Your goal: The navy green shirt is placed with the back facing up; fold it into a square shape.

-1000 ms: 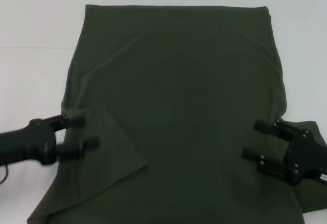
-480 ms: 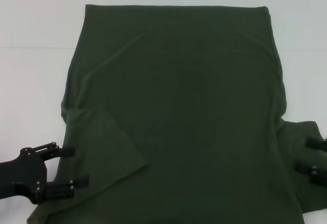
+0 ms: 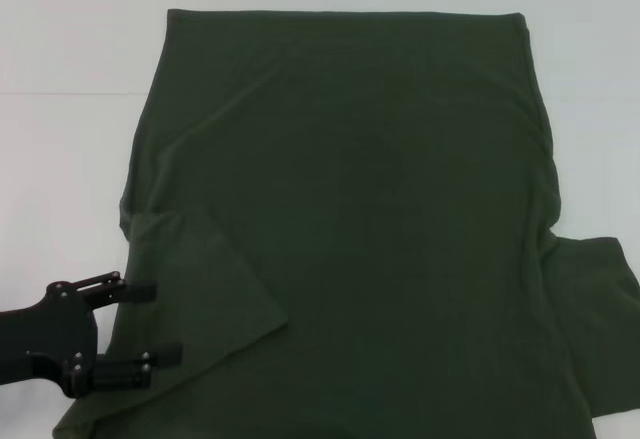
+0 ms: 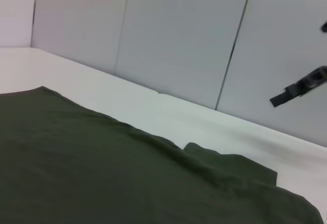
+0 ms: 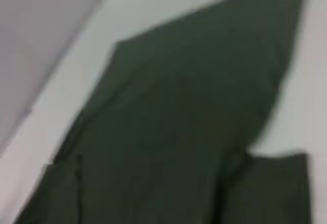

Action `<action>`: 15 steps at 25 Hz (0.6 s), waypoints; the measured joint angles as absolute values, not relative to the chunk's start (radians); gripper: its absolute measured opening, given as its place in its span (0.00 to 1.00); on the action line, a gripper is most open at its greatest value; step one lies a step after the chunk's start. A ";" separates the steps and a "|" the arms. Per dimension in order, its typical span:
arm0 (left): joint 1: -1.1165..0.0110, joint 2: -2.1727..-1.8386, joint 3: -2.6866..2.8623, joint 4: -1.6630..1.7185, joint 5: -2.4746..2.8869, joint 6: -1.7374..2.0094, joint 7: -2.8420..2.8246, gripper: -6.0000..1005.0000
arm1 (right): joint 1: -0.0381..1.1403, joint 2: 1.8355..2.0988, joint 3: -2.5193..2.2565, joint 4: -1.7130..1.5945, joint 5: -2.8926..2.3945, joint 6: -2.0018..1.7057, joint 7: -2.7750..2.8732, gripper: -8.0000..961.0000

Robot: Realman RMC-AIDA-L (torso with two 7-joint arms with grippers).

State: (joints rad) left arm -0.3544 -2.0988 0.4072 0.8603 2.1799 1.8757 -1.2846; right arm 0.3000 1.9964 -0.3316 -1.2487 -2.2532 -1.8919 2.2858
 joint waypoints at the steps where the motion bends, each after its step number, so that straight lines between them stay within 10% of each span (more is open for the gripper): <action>1: -0.357 -2.098 0.408 0.860 2.182 1.876 -1.284 0.86 | 0.324 1.984 -0.326 -1.243 -2.305 -1.899 2.338 0.83; 15: -0.363 -2.097 0.417 0.861 2.181 1.901 -1.271 0.86 | 0.534 1.976 -0.396 -1.108 -2.713 -1.823 2.437 0.83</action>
State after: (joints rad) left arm -0.3632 -2.0969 0.4170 0.8606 2.1812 1.9012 -1.2714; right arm 0.5335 1.9762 -0.3959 -1.1083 -2.7134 -1.8235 2.4374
